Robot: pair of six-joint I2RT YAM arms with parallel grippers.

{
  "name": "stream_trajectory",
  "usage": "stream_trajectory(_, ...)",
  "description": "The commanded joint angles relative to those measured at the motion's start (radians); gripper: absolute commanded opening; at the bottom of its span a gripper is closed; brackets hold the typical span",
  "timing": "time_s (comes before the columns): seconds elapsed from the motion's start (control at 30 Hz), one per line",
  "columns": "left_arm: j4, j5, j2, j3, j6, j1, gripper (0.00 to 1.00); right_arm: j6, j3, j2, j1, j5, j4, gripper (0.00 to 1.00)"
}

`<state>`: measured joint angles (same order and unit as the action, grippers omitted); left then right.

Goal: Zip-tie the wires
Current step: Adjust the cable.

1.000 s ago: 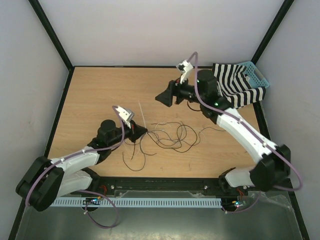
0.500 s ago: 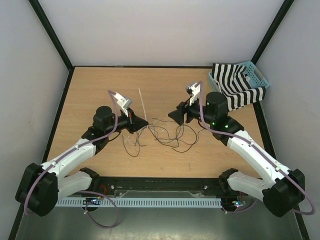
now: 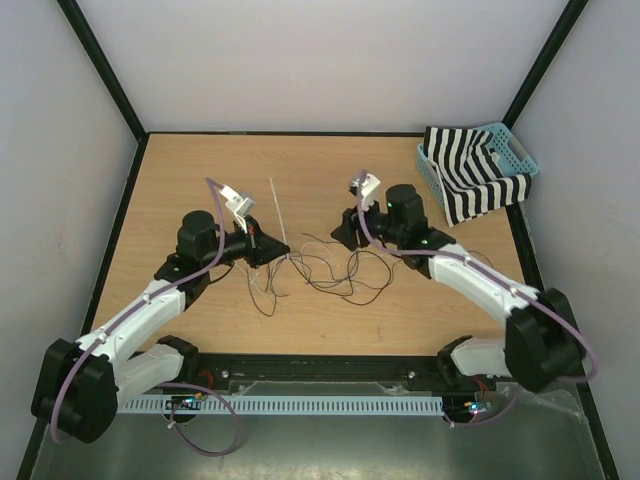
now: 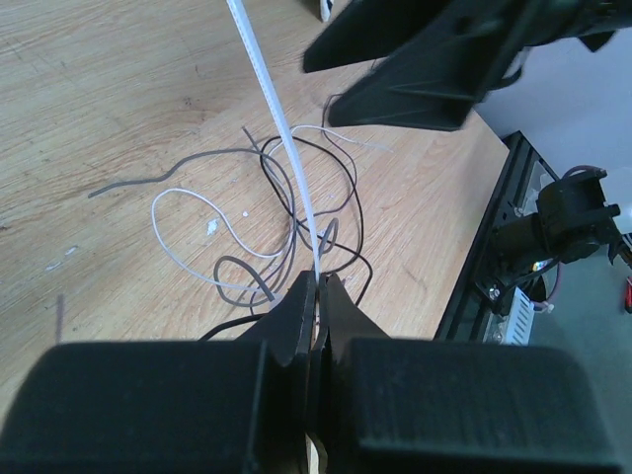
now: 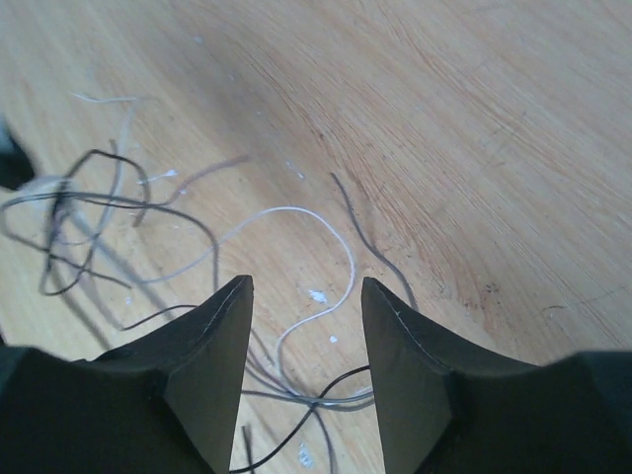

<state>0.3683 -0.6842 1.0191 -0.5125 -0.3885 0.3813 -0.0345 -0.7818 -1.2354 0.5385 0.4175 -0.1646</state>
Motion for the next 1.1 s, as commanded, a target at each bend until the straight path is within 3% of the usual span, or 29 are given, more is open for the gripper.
stream_trajectory(0.0,-0.009,-0.042,-0.028,-0.02,-0.013,-0.017,0.0,0.052,-0.115,-0.162,-0.001,-0.013,0.015,0.59)
stream_trajectory(0.37,-0.015,-0.055,-0.031,-0.02,-0.024,-0.025,0.0,0.064,-0.238,-0.472,0.004,0.027,0.091,0.63)
stream_trajectory(0.83,-0.018,-0.049,-0.024,-0.017,-0.025,-0.027,0.0,0.122,-0.301,-0.638,0.107,-0.121,0.14,0.62)
stream_trajectory(0.93,-0.019,-0.046,-0.022,-0.014,-0.025,-0.027,0.0,0.119,-0.308,-0.659,0.118,-0.143,0.131,0.54)
stream_trajectory(1.07,-0.019,-0.045,-0.023,-0.012,-0.025,-0.027,0.0,0.106,-0.325,-0.671,0.121,-0.167,0.128,0.26)
